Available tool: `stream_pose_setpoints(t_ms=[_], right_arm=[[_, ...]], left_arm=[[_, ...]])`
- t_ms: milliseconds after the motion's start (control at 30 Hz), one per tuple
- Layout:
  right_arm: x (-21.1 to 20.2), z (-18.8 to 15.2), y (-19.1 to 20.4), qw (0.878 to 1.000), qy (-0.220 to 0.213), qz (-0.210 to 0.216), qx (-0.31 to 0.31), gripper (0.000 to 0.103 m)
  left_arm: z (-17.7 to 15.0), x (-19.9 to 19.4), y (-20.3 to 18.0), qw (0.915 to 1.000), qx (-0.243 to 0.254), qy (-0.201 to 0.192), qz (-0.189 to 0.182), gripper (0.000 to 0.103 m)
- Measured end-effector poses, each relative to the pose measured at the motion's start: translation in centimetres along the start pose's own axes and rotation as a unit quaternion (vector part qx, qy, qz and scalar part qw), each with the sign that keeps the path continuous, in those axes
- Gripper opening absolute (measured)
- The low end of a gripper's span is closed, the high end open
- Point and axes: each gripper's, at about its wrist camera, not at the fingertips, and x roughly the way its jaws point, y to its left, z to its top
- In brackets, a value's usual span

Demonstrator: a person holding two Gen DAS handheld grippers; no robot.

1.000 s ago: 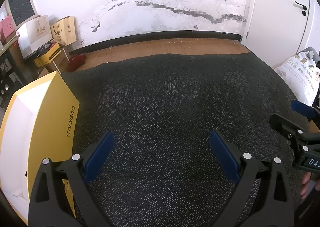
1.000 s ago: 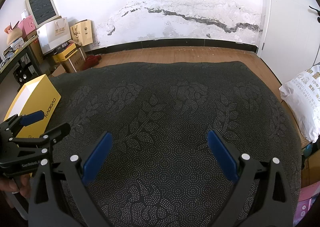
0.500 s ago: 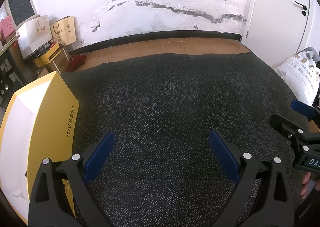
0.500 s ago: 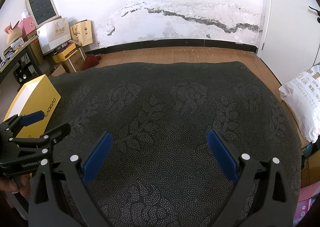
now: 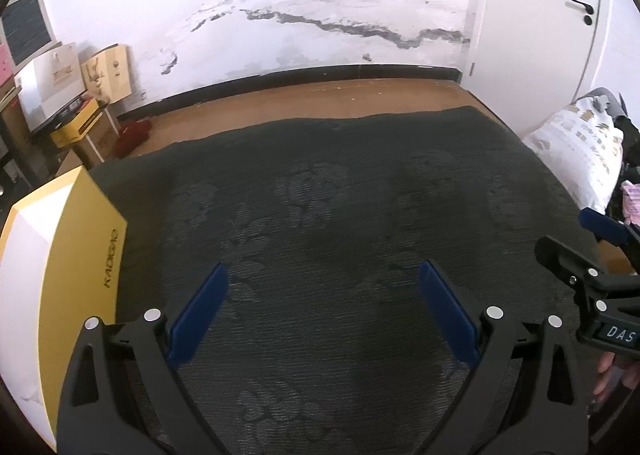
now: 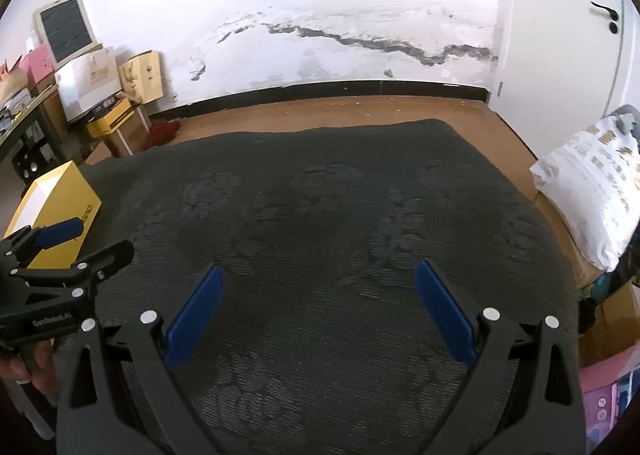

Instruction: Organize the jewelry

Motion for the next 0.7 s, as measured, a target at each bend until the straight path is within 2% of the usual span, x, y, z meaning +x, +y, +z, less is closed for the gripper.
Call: stream_pose_setpoints(t_ms=[333,500,700], right_arm=[[-4.7,-0.7,-3.7,0.999,-0.029,-0.013,0.009,0.093],[-6.9,-1.2,-4.0,0.999,-0.036,-0.006,0.013,0.093],[-8.6,-2.2,-2.6,0.999,-0.038,0.011,0.013,0.093]], left_arm=[[0.2,-2.6,-4.8,0.9993,0.026,-0.02,-0.019,0.094],[0.0,-4.8,-5.3,0.9992,0.014,-0.032,-0.018,0.094],[-2.6,-6.6,-3.5,0.9996,-0.001,-0.03,-0.003,0.094]])
